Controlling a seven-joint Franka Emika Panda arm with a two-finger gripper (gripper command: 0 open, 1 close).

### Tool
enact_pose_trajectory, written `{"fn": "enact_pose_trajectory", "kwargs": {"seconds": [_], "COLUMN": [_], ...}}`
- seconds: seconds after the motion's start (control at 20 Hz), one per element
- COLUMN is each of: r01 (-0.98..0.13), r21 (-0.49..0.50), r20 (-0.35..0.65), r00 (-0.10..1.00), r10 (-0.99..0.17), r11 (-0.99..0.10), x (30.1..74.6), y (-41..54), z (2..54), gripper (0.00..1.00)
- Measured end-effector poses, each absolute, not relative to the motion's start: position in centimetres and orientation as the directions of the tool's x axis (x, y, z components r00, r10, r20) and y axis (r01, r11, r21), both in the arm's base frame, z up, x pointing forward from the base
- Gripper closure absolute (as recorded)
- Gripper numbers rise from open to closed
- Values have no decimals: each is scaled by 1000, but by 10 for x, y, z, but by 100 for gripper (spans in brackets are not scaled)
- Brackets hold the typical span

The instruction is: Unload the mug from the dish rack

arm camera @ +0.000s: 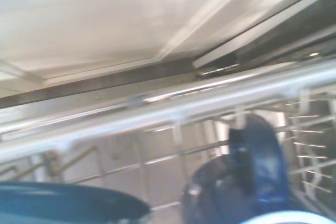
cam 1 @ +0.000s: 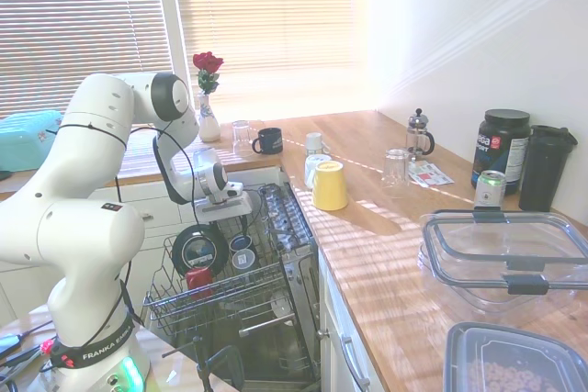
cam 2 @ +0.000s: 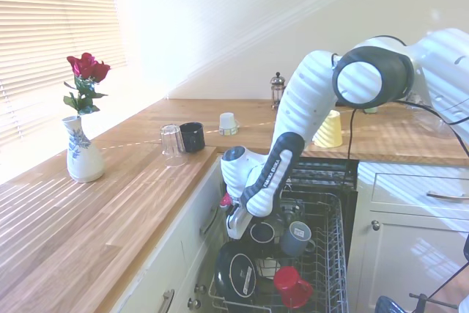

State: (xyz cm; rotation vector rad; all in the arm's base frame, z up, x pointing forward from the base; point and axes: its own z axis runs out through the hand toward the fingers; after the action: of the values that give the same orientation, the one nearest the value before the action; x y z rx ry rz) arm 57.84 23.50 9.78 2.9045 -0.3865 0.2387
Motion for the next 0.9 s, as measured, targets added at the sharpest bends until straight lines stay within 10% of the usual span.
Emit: {"fn": "enact_pose_trajectory", "kwargs": {"seconds": [0.8,0.85,0.9], "r01": [-160,-162,-163], "r21": [231,228,226], "r20": [176,174,169], "r00": [977,977,978], "r10": [-120,-124,-126], "r11": [-960,-960,-960], "x": [599,600,601], "y": [243,243,242], "z": [80,79,77], "gripper": [0,100,100]}}
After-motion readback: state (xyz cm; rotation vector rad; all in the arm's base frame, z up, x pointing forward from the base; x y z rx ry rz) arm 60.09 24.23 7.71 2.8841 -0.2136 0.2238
